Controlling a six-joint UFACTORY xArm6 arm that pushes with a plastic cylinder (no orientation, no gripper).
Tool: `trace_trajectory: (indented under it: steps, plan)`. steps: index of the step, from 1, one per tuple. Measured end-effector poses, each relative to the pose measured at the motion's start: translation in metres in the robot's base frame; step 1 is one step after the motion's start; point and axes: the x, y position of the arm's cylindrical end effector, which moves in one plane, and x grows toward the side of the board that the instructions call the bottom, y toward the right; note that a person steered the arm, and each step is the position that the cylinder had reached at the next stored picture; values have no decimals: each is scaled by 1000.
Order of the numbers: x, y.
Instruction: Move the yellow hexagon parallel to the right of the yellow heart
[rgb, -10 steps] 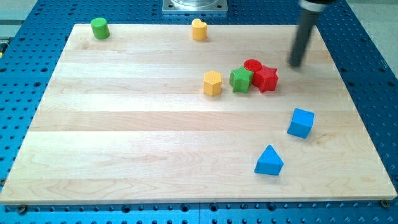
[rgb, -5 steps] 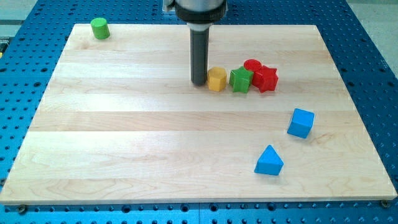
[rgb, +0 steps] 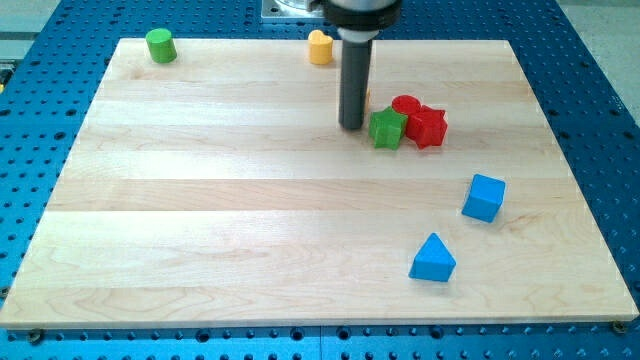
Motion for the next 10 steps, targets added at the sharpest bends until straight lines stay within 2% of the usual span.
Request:
trace_trajectory:
  steps: [1,2,3,5,7,9,10]
  plan:
    - [-28,11]
    - [-12,-50]
    - [-42,-50]
    - [-59,89]
    - [-77,42]
    - [-85,140]
    - [-89,140]
